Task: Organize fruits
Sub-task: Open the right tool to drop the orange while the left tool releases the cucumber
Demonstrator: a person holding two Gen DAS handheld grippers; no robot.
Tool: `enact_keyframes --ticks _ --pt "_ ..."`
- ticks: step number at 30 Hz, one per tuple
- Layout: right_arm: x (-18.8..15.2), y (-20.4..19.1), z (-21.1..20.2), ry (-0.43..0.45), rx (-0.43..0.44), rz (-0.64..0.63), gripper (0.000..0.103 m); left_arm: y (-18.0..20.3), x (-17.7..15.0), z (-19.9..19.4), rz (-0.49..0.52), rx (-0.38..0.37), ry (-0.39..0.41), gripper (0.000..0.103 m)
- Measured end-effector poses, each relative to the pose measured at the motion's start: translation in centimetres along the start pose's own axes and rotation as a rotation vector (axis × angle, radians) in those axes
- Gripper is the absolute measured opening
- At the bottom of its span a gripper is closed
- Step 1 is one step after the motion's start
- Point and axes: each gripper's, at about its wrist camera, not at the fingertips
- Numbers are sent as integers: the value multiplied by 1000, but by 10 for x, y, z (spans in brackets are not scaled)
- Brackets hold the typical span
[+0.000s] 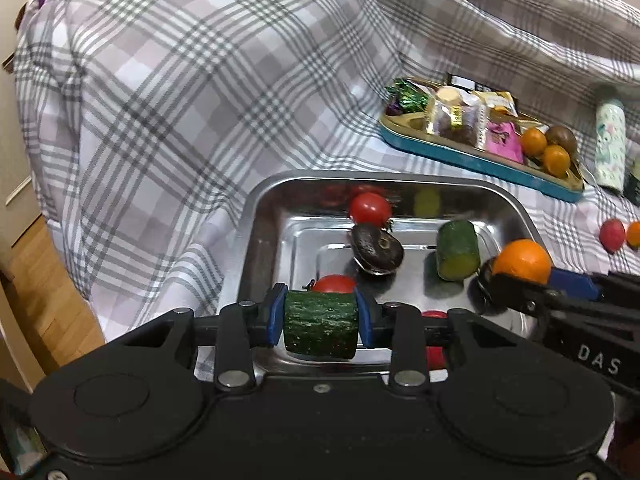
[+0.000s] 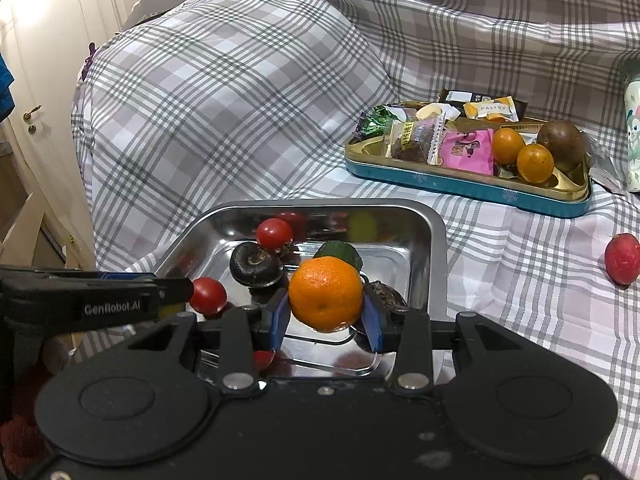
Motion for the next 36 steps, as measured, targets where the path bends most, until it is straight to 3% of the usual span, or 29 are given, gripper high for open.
enact_keyframes --ticks 36 --pt "2 4 -6 23 -8 13 44 18 -12 -15 88 39 61 45"
Point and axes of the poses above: each gripper's, at about its wrist camera, not at the fingertips, and z roughly the way its jaws point, y to its right, x to its top, and after that the axes turned 4 degrees about x, right-handed
